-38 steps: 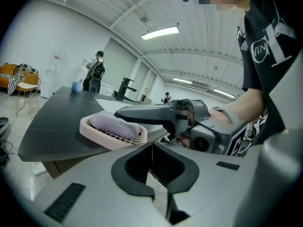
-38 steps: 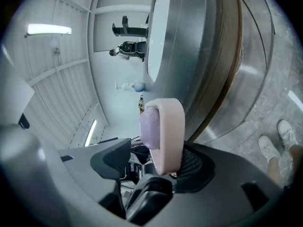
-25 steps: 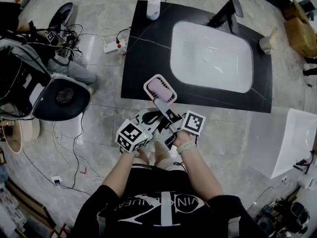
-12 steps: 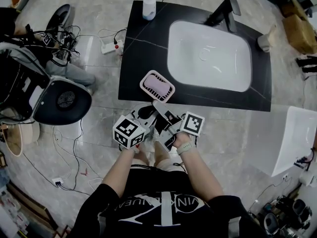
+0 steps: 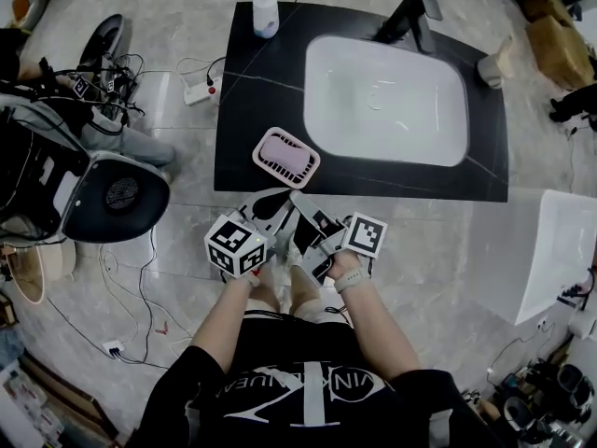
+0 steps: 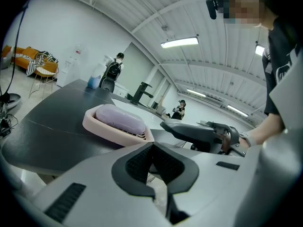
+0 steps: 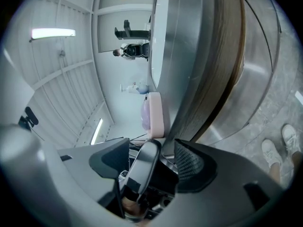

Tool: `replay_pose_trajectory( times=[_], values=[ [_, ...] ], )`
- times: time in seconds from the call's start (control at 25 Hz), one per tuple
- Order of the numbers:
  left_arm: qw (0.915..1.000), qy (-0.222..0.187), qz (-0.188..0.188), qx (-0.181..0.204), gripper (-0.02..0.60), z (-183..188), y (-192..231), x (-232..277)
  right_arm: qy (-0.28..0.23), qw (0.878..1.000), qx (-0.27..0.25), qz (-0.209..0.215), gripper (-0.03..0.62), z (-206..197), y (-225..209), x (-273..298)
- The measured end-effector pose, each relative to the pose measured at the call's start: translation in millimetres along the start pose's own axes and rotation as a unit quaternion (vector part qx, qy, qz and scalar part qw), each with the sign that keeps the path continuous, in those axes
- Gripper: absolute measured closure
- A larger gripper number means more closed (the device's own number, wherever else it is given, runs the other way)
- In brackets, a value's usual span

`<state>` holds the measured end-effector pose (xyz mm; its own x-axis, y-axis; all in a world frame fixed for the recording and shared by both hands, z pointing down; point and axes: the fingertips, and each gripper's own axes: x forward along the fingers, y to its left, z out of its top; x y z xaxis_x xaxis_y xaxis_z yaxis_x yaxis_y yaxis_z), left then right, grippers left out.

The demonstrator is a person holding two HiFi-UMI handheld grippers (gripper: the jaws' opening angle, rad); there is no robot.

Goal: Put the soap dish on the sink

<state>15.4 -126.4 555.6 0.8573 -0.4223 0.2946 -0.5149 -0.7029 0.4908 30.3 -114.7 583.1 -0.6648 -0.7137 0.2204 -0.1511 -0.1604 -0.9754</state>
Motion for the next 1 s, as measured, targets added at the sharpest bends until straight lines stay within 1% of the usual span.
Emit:
replay_pose_trajectory(
  times=[0.16,0.28,0.32,0.4,0.52,0.64,0.76,0.88,0.92,0.96,1.0],
  values=[
    [0.9999,-0.015,-0.006,0.0,0.566,6,-3,-5,-0.001,1.0,-0.001,0.007,0.31,-1,1,-9],
    [0.9998,-0.018,-0.004,0.004,0.566,11,-5,-10,0.0,1.0,-0.008,0.021,0.317,-1,7,-18],
    [0.9998,-0.019,-0.003,0.005,0.566,12,-4,-12,0.001,1.0,-0.011,0.024,0.335,-1,9,-21],
    [0.9997,-0.023,0.002,0.005,0.566,16,-2,-18,0.003,0.999,-0.022,0.026,0.404,0,14,-25],
    [0.9995,-0.03,0.012,0.006,0.566,22,4,-26,0.005,0.998,-0.052,0.029,0.479,3,22,-28],
    [0.9992,-0.033,0.02,0.012,0.566,28,8,-32,0.001,0.996,-0.086,0.038,0.522,9,33,-32],
    [0.9987,-0.038,0.027,0.019,0.566,38,10,-39,-0.007,0.992,-0.121,0.047,0.539,14,46,-36],
    [0.998,-0.045,0.036,0.027,0.566,48,15,-43,-0.022,0.985,-0.161,0.059,0.545,24,64,-37],
    [0.9976,-0.048,0.039,0.03,0.566,51,17,-46,-0.029,0.983,-0.173,0.056,0.545,27,69,-38],
    [0.9973,-0.051,0.042,0.033,0.566,54,18,-48,-0.036,0.981,-0.185,0.044,0.548,30,70,-39],
    [0.9968,-0.054,0.046,0.035,0.566,57,19,-51,-0.042,0.979,-0.198,0.02,0.551,33,67,-43]
  ],
)
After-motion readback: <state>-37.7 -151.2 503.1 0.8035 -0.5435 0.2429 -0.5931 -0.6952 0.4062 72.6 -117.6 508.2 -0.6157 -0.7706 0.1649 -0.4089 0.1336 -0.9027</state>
